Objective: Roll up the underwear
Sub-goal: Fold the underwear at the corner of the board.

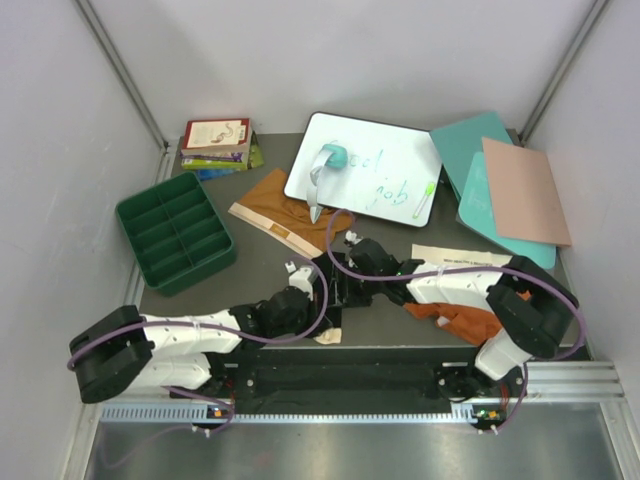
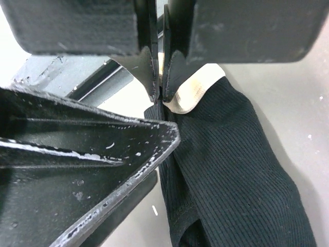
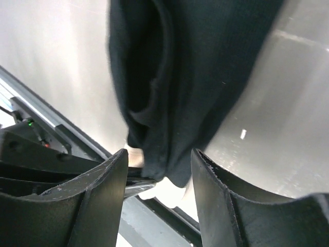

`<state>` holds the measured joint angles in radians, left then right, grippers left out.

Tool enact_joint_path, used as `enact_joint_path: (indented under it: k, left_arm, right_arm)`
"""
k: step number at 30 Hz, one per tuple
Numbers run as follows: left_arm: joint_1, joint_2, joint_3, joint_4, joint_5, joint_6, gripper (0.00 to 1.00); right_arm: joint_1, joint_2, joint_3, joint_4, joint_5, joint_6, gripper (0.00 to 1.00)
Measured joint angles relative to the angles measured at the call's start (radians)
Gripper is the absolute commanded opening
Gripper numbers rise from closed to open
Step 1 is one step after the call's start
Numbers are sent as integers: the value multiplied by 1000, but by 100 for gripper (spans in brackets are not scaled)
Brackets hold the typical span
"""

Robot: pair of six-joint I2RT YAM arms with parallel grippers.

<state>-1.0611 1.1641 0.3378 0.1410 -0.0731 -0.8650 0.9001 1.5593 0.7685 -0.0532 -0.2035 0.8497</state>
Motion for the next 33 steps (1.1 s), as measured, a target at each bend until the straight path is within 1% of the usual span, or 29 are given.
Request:
enact_joint_path:
  k: [5, 9, 12, 13, 15, 16, 19, 20, 22, 23, 27, 30, 33]
  left_arm:
    - [0, 13, 0, 17, 5, 3, 0]
    - [0, 19, 0, 24, 6, 5, 0]
    - [0, 26, 0, 34, 11, 9, 0]
    - [0, 27, 0, 36, 13, 12, 0]
    - [0, 32, 1, 43, 18, 20, 0]
    - [0, 32, 1, 44, 20, 23, 7]
    - [0, 32, 1, 46, 24, 31, 25]
    - [0, 32, 1, 45, 24, 33, 35]
    - [0, 27, 3, 43, 29, 37, 44]
    - [-2, 18, 5, 39, 32, 32, 52]
    - [-6, -57, 5, -9, 39, 30, 63]
    - [-6, -128, 6, -60, 39, 29, 63]
    - [-7, -204, 6, -109, 18, 24, 59]
  right_arm:
    - [0, 8, 6, 19, -10, 0, 53]
    - [0, 51, 37, 31, -14, -1, 51]
    - [0, 78, 55, 32, -18, -9, 37]
    - [0, 86, 61, 32, -19, -11, 23]
    - [0, 96, 72, 30, -19, -20, 8]
    - [0, 99, 77, 28, -18, -23, 0]
    - [0, 101, 85, 18, -13, -29, 0]
    - [0, 101, 85, 13, -9, -30, 0]
    - [0, 100, 85, 3, 0, -30, 0]
    - [0, 100, 85, 2, 2, -30, 0]
    - [0, 91, 84, -2, 15, -30, 0]
    - [0, 82, 83, -8, 23, -30, 0]
    - [0, 77, 83, -16, 29, -30, 0]
